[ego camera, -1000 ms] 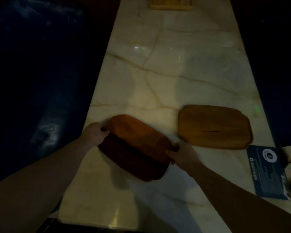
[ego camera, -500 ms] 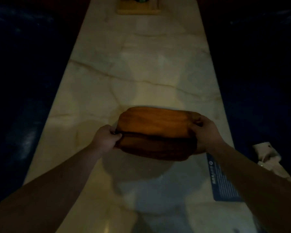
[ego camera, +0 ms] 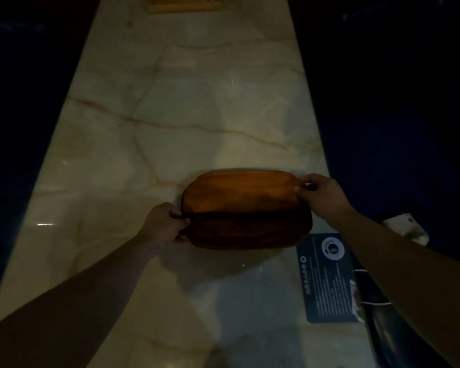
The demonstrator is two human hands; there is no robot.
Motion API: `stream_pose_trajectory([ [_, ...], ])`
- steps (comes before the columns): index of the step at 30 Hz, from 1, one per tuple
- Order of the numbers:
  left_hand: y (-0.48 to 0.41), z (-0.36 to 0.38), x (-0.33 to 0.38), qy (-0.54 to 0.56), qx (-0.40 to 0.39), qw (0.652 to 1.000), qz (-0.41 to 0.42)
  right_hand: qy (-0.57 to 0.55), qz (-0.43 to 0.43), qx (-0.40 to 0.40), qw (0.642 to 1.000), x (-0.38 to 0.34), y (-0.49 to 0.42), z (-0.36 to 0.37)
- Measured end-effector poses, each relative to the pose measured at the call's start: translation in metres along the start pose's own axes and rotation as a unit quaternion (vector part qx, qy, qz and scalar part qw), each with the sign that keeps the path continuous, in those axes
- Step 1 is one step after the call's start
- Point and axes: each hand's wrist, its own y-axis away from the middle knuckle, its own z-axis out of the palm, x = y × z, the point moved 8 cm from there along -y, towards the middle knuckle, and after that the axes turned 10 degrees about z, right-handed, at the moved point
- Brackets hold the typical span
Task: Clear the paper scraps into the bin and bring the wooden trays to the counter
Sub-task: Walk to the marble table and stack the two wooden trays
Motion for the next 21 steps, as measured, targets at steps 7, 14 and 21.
stream_pose_trajectory([
  [7,-0.001,-0.006,-0.002,-0.035,0.031,0.999,-0.018,0.065,-0.042,-0.008,0.997,-0.004,-0.007,0.01],
  [14,0.0,-0.009,0.002,-0.078,0.025,0.997,0.002,0.061,-0.066,-0.021,0.996,-0.004,-0.005,0.014],
  [21,-0.011,-0.006,0.03,-0.125,0.013,0.991,0.048,0.05,0.035,-0.005,0.998,0.037,0.013,0.006],
])
